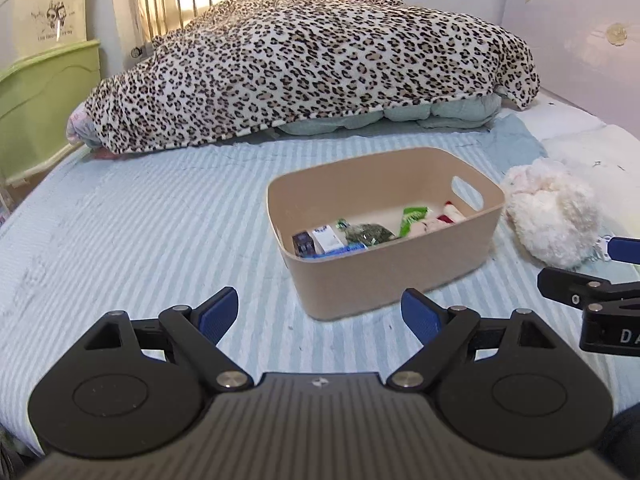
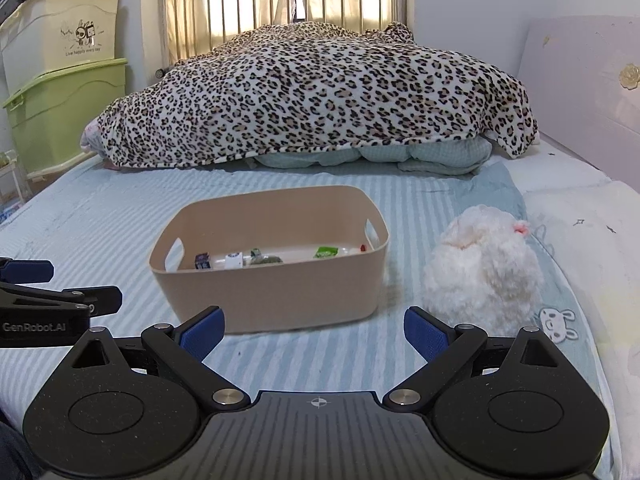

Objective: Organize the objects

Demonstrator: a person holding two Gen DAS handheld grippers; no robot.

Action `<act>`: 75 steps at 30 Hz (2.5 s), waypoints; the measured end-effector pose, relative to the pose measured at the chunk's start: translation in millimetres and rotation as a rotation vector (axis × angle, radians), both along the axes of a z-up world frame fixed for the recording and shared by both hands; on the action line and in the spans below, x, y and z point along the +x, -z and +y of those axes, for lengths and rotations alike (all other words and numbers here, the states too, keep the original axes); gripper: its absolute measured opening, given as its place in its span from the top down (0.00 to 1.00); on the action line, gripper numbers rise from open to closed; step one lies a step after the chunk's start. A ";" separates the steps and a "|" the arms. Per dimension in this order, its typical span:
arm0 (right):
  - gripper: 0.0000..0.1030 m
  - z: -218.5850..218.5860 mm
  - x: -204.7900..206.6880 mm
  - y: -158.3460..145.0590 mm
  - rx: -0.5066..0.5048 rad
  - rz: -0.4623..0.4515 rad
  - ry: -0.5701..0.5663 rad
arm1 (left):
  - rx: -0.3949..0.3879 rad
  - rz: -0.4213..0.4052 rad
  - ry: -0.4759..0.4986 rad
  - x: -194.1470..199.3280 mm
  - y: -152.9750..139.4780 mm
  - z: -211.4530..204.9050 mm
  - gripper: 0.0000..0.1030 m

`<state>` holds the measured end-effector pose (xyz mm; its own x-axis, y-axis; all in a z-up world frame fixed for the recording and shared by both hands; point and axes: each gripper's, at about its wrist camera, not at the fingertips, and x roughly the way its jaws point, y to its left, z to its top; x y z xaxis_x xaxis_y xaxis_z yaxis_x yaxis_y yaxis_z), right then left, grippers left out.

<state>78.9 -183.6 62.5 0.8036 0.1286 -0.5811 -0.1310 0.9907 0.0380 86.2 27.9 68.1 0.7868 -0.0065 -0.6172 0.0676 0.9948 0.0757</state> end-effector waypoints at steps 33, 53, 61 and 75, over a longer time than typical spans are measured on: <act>0.05 -9.0 -99.7 -10.8 0.026 -0.079 -0.036 | -0.069 -0.061 0.059 -102.4 -4.2 -6.3 0.13; 0.05 -15.1 -122.4 -18.3 0.024 -0.083 -0.043 | -0.102 -0.114 0.118 -137.1 -18.0 -19.4 0.14; 0.06 -16.0 -127.3 -20.8 0.013 -0.088 -0.036 | -0.111 -0.112 0.111 -142.3 -18.0 -21.8 0.14; 0.06 -14.5 -130.0 -21.3 0.008 -0.079 -0.041 | -0.116 -0.108 0.112 -146.2 -19.2 -18.5 0.14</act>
<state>-51.1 -198.1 83.8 0.8408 0.1665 -0.5150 -0.1745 0.9841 0.0334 -60.0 9.4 87.3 0.8388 -0.1640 -0.5192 0.1762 0.9840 -0.0263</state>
